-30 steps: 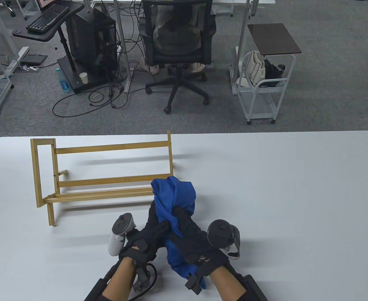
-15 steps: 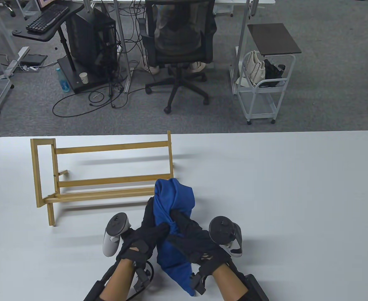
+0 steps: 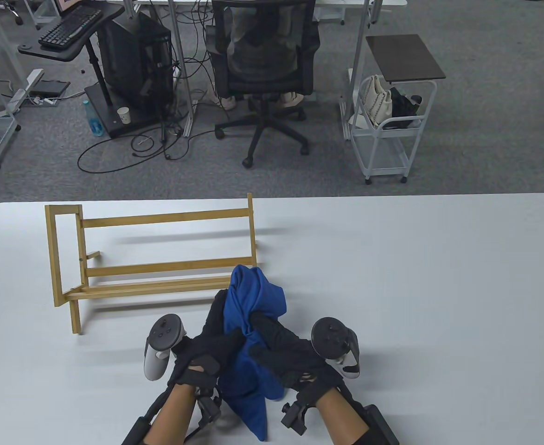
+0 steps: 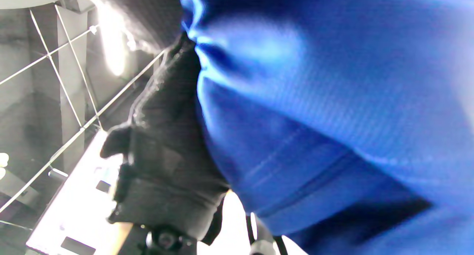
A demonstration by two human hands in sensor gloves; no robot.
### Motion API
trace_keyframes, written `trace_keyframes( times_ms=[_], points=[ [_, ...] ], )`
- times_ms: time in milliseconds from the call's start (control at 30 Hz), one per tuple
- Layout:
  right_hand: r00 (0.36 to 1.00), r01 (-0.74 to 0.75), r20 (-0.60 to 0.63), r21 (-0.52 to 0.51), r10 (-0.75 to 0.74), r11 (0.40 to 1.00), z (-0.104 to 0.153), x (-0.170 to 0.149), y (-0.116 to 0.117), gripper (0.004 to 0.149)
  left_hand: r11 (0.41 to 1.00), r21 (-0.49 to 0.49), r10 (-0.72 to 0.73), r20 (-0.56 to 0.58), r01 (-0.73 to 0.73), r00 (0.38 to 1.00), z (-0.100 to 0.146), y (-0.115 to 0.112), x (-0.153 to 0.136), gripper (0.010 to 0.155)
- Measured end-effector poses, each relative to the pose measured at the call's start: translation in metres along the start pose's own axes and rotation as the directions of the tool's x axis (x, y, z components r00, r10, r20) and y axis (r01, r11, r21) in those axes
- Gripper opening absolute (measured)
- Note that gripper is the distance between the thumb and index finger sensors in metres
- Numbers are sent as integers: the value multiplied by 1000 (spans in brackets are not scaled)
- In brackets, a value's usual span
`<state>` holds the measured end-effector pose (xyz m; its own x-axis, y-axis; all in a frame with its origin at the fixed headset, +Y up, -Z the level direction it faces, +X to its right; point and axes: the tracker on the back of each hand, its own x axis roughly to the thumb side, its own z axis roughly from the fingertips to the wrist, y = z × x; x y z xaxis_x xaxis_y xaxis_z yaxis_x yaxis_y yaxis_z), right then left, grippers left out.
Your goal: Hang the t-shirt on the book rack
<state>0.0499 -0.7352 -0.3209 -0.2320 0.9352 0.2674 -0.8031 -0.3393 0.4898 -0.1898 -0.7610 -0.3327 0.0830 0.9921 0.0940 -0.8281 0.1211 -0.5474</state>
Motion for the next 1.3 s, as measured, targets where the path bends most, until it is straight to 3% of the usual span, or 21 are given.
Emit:
trace_keyframes(
  times_ms=[667,900,1300],
  points=[
    [996,-92,-11,-52,92,994,13,7,-32,62,968,154,-209,45,200,977,15,12,25,77],
    [996,-89,-37,-86,86,992,20,-5,-43,63,933,242,-277,8,267,961,21,29,26,76],
    [967,-227,-151,-148,204,963,24,-24,-49,64,838,404,-365,-86,367,927,43,63,35,76]
  ],
)
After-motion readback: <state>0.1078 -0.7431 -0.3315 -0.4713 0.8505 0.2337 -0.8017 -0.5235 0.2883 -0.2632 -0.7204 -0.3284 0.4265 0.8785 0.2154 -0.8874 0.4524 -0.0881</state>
